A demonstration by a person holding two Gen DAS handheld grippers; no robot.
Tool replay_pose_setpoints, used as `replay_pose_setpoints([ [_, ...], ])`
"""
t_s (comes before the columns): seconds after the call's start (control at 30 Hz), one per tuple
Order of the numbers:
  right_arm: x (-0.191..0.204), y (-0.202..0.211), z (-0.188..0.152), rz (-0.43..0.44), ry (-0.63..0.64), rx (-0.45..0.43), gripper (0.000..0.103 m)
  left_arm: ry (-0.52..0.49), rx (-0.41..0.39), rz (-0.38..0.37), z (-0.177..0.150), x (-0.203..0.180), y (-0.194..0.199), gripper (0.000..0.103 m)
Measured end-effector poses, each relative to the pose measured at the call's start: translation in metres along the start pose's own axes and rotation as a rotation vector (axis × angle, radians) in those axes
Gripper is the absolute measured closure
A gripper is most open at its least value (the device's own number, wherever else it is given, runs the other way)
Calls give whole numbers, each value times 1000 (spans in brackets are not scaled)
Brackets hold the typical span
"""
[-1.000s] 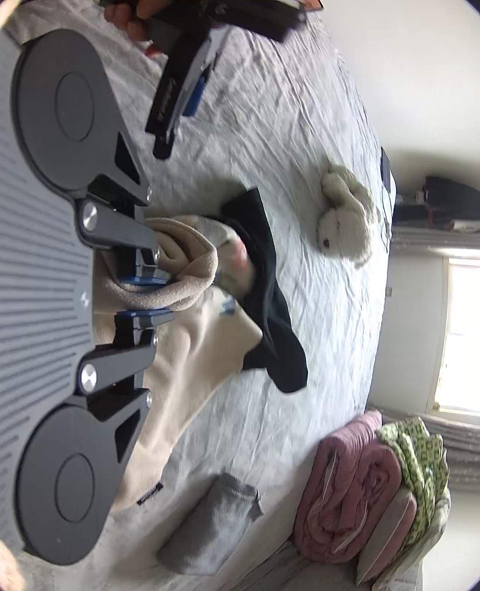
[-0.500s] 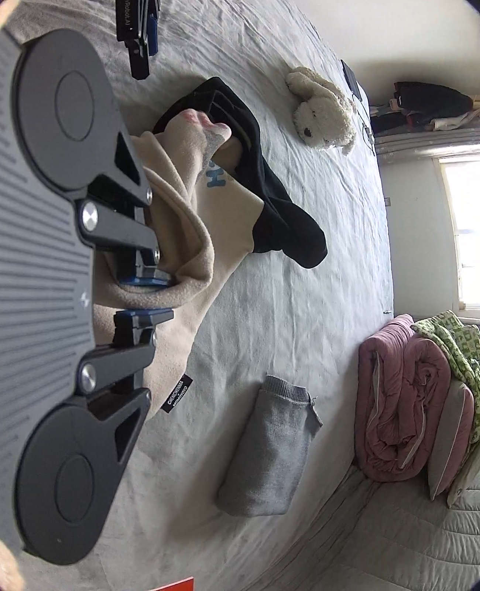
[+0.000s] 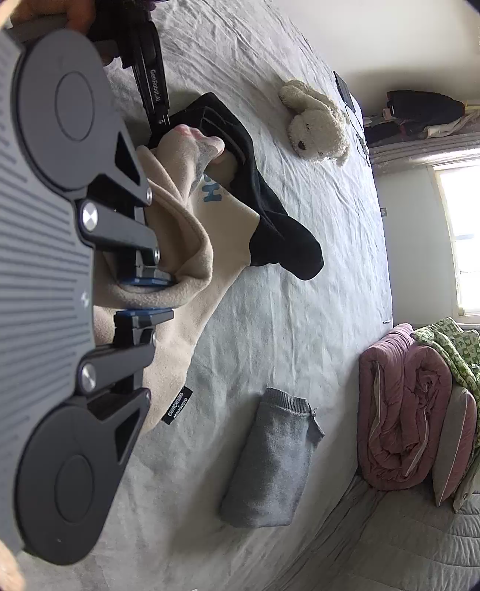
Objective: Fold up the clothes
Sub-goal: 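Grasp the beige fleece edge with the right gripper while the left gripper grasps the black garment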
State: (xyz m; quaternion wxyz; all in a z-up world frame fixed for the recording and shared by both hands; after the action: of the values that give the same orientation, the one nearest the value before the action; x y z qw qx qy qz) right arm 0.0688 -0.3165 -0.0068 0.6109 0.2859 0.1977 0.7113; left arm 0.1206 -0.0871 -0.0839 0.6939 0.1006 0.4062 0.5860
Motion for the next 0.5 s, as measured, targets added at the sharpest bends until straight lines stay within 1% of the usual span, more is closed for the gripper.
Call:
replay_pose_setpoints([
  [0.07, 1, 2, 2, 3, 3, -7, 90, 4, -44, -6, 3, 1, 7, 101],
  [0.2, 2, 9, 7, 17, -4, -42, 90, -53, -111, 13, 15, -1, 28, 101],
  [0.33, 9, 19, 12, 46, 1, -87, 90, -111, -175, 44, 38, 0, 53, 102],
  [0.5, 17, 24, 17, 74, 5, -124, 90, -122, -234, 84, 73, 10, 81, 102],
])
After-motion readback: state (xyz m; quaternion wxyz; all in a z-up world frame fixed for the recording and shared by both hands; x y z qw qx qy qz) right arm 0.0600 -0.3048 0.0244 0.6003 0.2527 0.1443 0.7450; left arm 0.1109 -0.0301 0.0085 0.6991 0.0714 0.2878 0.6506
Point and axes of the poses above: each gripper's, at about its wrist camera, not at the fingertips, and y roughly against the way its jaws point, x to its left, z to its top, the point moved 5 cm from there along -y, roughly the way its jaws point, and after that the axes turned 7 degrees about z, right-handed, at the moved point
